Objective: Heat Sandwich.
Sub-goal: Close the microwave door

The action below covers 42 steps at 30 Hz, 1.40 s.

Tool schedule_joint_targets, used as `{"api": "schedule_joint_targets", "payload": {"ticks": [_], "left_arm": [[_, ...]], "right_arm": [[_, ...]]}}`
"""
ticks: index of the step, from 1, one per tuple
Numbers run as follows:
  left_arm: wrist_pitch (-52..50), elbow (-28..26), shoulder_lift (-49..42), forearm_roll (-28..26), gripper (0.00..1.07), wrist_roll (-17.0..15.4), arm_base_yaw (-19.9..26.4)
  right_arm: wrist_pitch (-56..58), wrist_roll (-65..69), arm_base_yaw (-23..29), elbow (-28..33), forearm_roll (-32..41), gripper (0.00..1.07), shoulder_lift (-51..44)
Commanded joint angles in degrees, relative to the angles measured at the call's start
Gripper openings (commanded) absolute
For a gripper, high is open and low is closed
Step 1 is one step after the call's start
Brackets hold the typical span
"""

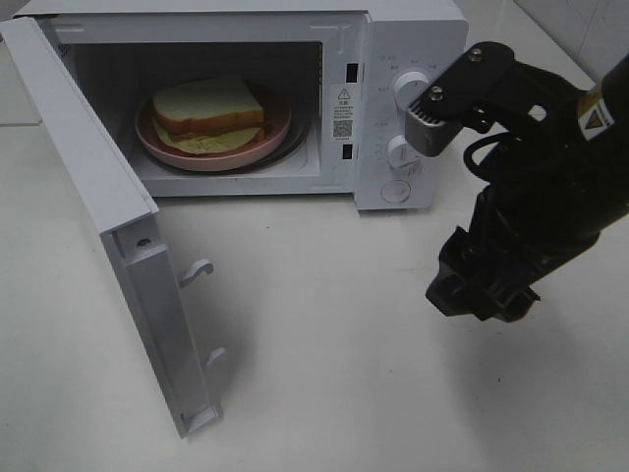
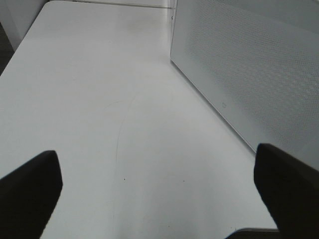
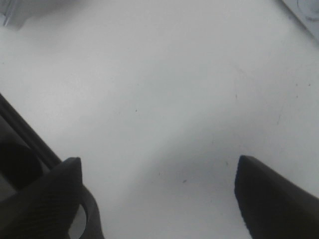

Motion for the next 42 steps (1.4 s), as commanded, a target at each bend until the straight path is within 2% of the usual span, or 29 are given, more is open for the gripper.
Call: {"api": "schedule_joint_targets", "payload": {"ticks": [1, 18, 19, 22, 23, 24, 33, 42], "left_arm": [[-0.7, 0.1, -0.9, -0.1, 0.98, -0.2, -0.4], [-0.7, 0.1, -0.9, -0.1, 0.98, -0.2, -0.4], [-0.7, 0.1, -0.9, -0.1, 0.98, -0.2, -0.4], [-0.7, 0.1, -0.9, -0.1, 0.98, -0.2, -0.4], [-0.7, 0.1, -0.9, -0.1, 0.98, -0.2, -0.4], [-0.7, 0.1, -0.9, -0.1, 0.98, -0.2, -0.4], [-0.7, 0.1, -0.9, -0.1, 0.98, -0.2, -0.4], [-0.7, 0.1, -0.9, -0.1, 0.98, -0.2, -0.4]], "right_arm": [[4.1, 1.7, 0.0, 0.1, -0.4, 0.76, -1.9], [14.7, 6.1, -1.3, 0.1, -1.5, 0.76, -12.1], [15.5, 6.6, -4.2, 0.2, -1.0, 0.76, -13.7], [15.7, 8.4, -8.9, 1.3, -1.2, 0.76, -16.6], [15.7, 8.4, -8.9, 1.3, -1.2, 0.76, -16.6], [15.4, 9.1, -11.7, 2.7, -1.2, 0.76, -19.3], [15.3, 11.5, -20.7, 10.8, -1.2, 0.76, -32.3], [15.8, 12.4, -28.9, 15.1, -1.1, 0.76, -45.9]]}}
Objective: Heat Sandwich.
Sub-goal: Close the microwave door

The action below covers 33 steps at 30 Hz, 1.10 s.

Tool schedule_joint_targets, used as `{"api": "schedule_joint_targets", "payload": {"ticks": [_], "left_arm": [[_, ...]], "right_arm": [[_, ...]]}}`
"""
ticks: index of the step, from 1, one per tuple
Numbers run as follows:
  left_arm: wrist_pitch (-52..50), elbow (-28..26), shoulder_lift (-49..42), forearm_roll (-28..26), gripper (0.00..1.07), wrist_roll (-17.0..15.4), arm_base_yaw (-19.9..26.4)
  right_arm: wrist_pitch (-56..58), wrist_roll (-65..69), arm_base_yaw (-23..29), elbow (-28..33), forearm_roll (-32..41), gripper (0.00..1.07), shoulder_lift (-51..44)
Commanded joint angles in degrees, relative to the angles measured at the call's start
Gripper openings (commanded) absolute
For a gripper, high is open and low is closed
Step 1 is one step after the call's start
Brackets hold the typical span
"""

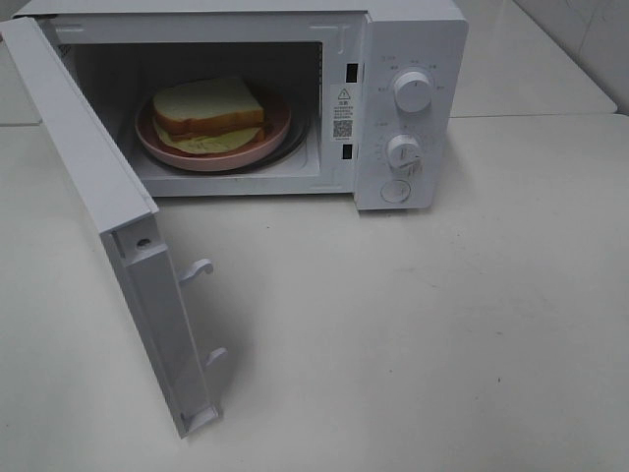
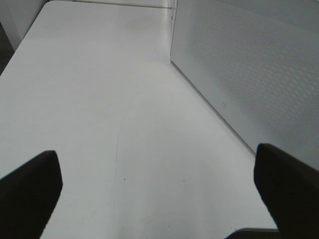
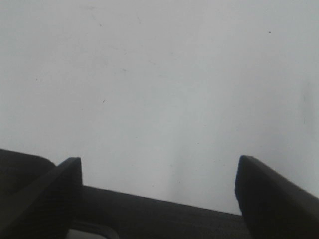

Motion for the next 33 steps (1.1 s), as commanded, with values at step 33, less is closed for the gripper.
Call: {"api": "schedule_joint_targets", "payload": {"ticks": [33], "left_arm": [[-0.7, 0.1, -0.7, -0.1, 0.98, -0.2, -0.4]], "right_arm": [[-2.4, 4.1, -6.5, 6.6, 0.2, 0.76, -32.3]]}}
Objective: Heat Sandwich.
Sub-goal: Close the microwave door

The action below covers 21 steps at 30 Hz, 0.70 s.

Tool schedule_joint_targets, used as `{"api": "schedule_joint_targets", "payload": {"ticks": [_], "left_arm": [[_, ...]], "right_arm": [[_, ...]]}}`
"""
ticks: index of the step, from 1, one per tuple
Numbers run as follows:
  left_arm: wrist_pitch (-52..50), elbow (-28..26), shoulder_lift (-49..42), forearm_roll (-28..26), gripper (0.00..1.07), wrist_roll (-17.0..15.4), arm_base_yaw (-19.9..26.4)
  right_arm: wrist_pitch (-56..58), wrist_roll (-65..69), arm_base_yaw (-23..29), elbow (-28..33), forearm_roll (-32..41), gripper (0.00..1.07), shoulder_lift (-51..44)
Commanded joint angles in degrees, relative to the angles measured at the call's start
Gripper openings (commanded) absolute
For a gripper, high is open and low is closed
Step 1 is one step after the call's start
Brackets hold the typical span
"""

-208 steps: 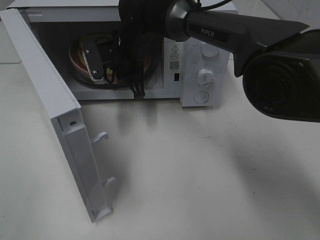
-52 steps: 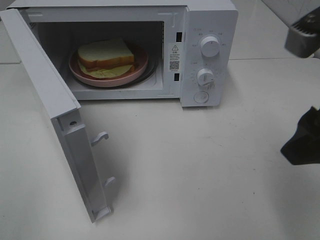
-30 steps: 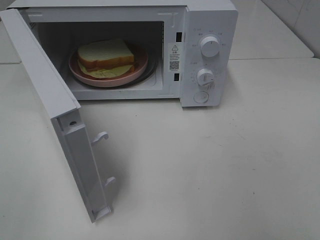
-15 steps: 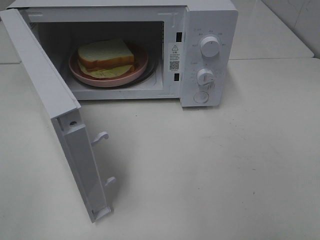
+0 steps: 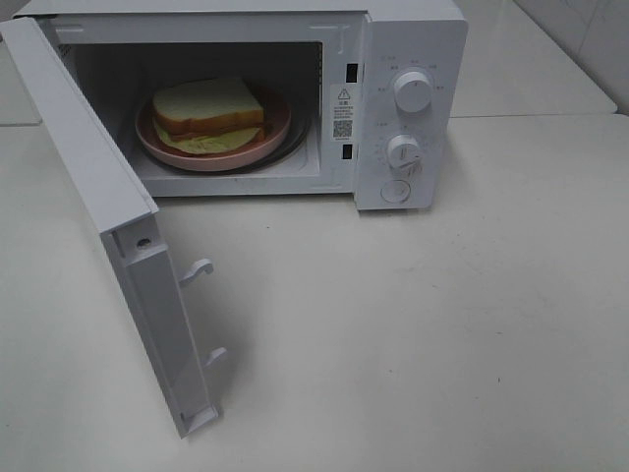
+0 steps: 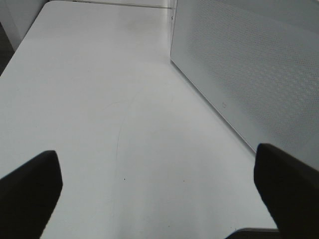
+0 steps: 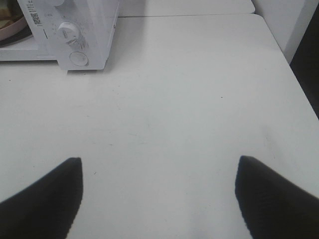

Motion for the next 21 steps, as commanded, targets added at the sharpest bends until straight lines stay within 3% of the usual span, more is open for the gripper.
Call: {"api": "schedule_joint_targets", "payload": {"ticks": [1, 21], "left_arm": [[-0.7, 0.1, -0.6, -0.1, 0.98, -0.2, -0.4], [-0.7, 0.1, -0.6, -0.1, 0.98, -0.2, -0.4]], "right_arm": [[-0.7, -0.5, -0.3, 0.2, 0.2, 0.76, -1.5], [-0.7, -0.4, -0.3, 0.2, 0.2, 0.76, -1.5]]}}
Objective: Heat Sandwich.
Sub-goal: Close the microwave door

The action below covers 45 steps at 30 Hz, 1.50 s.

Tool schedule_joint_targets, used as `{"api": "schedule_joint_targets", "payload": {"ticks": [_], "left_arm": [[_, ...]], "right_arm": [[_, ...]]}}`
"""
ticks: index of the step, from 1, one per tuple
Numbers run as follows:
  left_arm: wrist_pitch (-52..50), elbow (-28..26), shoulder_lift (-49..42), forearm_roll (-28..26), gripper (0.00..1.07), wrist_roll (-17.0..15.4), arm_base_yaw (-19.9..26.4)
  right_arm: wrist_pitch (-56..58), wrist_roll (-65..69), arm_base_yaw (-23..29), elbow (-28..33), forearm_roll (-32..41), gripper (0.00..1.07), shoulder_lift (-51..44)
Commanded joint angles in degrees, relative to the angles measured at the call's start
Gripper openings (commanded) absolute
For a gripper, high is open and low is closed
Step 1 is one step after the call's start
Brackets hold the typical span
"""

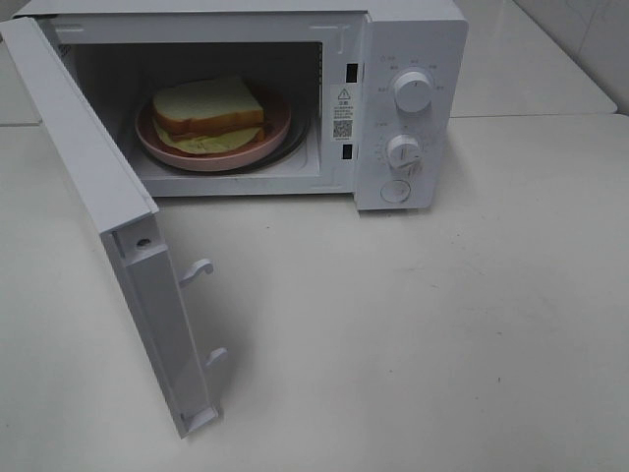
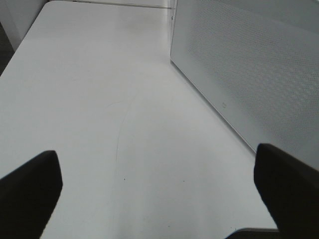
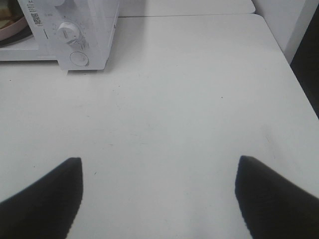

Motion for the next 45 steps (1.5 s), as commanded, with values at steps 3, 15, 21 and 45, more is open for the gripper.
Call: {"api": "schedule_joint_targets", "payload": {"ticks": [3, 15, 21, 45], "left_arm": [[-0.7, 0.1, -0.6, -0.1, 0.98, -0.2, -0.4], [-0.7, 0.1, -0.6, -0.1, 0.98, -0.2, -0.4], [-0.7, 0.1, -0.6, -0.1, 0.98, -0.2, -0.4], [-7.3, -1.6, 9.3, -1.8, 0.88, -0.3, -0.4]], "right_arm": [[-0.7, -0.4, -0.3, 0.2, 0.2, 0.76, -1.5], [-0.7, -0.4, -0.3, 0.2, 0.2, 0.76, -1.5], [-0.7, -0.4, -0.3, 0.2, 0.2, 0.76, -1.5], [-0.7, -0.4, -0.3, 0.2, 0.2, 0.76, -1.5]]}}
